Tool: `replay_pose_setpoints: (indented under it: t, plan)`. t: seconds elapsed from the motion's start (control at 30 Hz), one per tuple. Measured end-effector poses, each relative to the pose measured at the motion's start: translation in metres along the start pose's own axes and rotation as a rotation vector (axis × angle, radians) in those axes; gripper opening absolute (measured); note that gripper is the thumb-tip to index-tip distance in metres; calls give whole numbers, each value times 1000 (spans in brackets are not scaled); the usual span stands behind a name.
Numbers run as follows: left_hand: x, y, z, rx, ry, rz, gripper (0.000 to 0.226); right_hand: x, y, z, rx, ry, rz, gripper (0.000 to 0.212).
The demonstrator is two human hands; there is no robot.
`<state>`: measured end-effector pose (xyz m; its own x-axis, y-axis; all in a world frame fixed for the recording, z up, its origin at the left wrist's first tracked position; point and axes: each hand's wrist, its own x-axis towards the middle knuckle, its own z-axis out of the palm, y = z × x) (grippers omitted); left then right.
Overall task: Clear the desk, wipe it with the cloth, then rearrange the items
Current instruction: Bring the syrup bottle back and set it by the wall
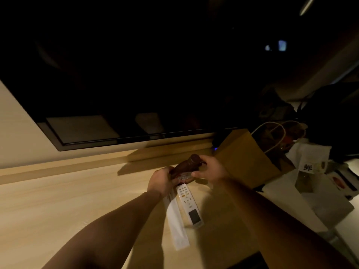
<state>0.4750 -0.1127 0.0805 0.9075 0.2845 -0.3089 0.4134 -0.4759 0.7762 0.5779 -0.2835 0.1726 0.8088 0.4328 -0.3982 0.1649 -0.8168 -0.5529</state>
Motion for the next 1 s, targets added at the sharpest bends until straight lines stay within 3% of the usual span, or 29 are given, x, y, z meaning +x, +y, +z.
replay_pose_setpoints:
  t: [0.2,0.6,1.0]
  plan:
    - [-1,1,10,-40,57,-19,38,8,16,9,125,1,-17,53]
    - [-14,9,5,-17,246,19,40,1,-2,-2,33,57,-240,53]
    - [-132,-20,-82,78,381,-20,45,-70,-100,31,-47,-98,-475,42]
